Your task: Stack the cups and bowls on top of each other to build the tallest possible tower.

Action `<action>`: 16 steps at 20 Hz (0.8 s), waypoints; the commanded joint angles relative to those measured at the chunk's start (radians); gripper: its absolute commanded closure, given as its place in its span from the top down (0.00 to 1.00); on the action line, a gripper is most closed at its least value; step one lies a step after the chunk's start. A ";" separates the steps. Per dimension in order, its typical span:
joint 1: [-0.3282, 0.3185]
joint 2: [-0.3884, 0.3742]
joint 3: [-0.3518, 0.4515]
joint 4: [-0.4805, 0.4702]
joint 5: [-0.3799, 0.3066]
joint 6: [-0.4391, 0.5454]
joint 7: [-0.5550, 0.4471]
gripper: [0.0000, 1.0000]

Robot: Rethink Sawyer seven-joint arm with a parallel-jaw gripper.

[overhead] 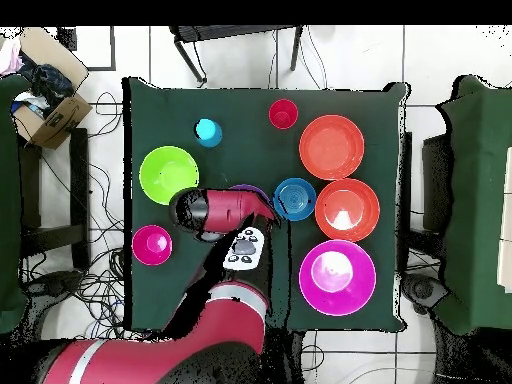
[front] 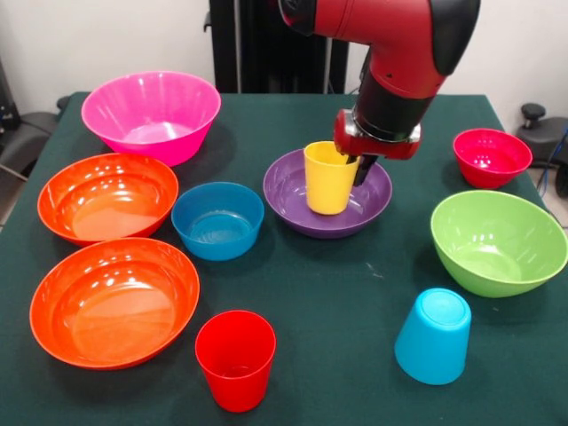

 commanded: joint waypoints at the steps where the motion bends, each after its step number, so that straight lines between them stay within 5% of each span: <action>1: 0.006 0.049 0.087 -0.090 0.039 0.184 0.149 0.00; 16: 0.009 0.053 0.083 -0.097 0.037 0.193 0.151 0.00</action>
